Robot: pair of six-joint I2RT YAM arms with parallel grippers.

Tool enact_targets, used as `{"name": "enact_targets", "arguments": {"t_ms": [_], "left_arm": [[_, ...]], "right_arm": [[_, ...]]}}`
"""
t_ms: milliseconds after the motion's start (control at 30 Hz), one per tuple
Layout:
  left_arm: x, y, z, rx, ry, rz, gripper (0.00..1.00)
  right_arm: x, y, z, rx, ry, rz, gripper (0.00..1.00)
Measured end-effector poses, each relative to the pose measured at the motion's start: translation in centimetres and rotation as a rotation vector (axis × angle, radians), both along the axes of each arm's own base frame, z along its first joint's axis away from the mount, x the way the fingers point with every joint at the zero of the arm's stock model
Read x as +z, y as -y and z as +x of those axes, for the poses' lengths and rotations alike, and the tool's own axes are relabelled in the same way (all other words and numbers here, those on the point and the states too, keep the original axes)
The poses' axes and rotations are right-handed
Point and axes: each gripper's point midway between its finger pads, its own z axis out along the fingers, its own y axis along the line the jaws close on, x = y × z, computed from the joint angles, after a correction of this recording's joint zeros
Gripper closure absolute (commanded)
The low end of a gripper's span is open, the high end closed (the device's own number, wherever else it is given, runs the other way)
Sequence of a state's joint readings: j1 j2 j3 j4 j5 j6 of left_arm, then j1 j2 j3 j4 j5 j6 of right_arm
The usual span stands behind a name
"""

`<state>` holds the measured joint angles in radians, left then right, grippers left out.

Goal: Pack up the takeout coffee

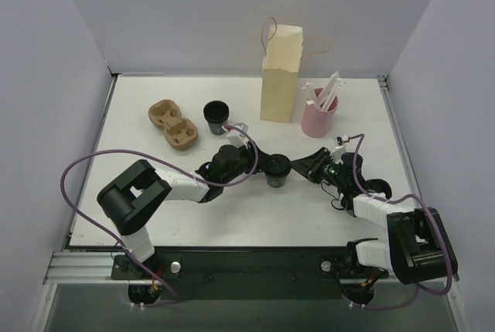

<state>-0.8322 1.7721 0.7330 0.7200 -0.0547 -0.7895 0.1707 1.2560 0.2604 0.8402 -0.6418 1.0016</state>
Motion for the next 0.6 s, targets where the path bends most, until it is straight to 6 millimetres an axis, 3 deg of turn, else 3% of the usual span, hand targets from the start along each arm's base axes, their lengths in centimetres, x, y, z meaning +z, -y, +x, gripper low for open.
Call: {"name": "enact_targets", "arguments": {"t_ms": [300, 600], "left_arm": [[0.1, 0.5, -0.7, -0.017, 0.011, -0.015, 0.56], [-0.1, 0.4, -0.4, 0.025, -0.008, -0.041, 0.57]], "right_arm": [[-0.5, 0.5, -1.4, -0.035, 0.056, 0.025, 0.87], [-0.6, 0.3, -0.9, -0.062, 0.104, 0.017, 0.93]]}}
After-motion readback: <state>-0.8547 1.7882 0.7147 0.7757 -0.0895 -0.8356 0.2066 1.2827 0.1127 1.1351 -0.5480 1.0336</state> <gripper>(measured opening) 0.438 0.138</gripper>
